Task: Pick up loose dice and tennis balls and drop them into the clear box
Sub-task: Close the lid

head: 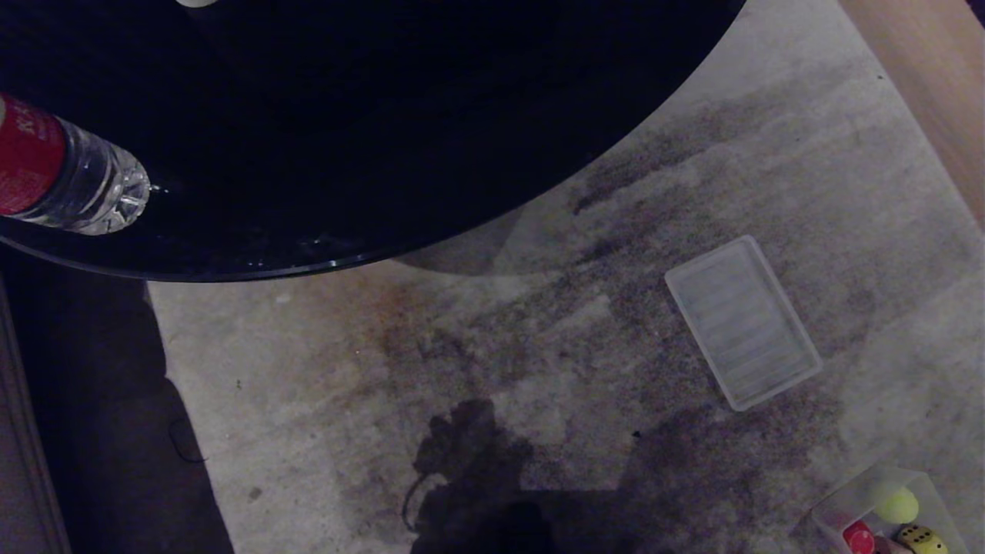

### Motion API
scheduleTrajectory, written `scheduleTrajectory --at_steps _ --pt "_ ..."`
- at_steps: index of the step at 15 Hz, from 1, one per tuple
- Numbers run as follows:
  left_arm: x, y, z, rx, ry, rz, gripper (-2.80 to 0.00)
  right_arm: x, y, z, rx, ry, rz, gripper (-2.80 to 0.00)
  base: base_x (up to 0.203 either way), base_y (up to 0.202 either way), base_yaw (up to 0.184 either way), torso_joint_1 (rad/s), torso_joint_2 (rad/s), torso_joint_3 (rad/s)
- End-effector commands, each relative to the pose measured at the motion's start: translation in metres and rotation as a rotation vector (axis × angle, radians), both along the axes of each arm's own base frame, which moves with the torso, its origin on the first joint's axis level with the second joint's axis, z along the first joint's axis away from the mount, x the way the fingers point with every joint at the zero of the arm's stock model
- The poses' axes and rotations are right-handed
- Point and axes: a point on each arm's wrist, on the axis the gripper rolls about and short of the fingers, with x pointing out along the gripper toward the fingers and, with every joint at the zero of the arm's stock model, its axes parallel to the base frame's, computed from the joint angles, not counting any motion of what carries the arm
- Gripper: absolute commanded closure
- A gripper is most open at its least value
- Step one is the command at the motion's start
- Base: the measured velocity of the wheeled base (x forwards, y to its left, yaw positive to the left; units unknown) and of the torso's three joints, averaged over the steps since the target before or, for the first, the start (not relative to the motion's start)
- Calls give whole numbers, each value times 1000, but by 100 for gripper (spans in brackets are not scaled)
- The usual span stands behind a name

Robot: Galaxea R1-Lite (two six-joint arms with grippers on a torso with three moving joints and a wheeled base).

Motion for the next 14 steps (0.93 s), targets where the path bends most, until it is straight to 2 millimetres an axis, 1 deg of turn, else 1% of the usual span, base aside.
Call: scheduleTrajectory --at_steps 1,4,7,8,9,11,13,14 --pt "0 0 0 0 3 1 0 0 0 0 2 2 0 0 0 0 0 6 1 -201" --pt "0 0 0 2 3 -1 0 0 0 0 -5 2 2 0 0 0 0 4 -1 -173" --pt "0 0 0 -11 2 4 0 -1 0 1 1 17 -30 0 0 0 0 -1 2 -42" --pt "0 0 0 -12 0 5 0 -2 -1 8 0 34 -36 0 0 0 0 0 0 0" --pt "0 0 0 -11 2 4 0 0 -1 17 0 75 -40 0 0 0 0 0 0 0" --pt "0 0 0 -12 0 5 0 11 -1 45 18 163 -45 0 0 0 0 0 0 0" --pt "0 0 0 -11 1 5 0 34 -1 73 43 263 -65 0 0 0 0 0 0 0" --pt "0 0 0 -12 1 5 0 50 -1 83 62 315 -82 0 0 0 0 0 0 0"
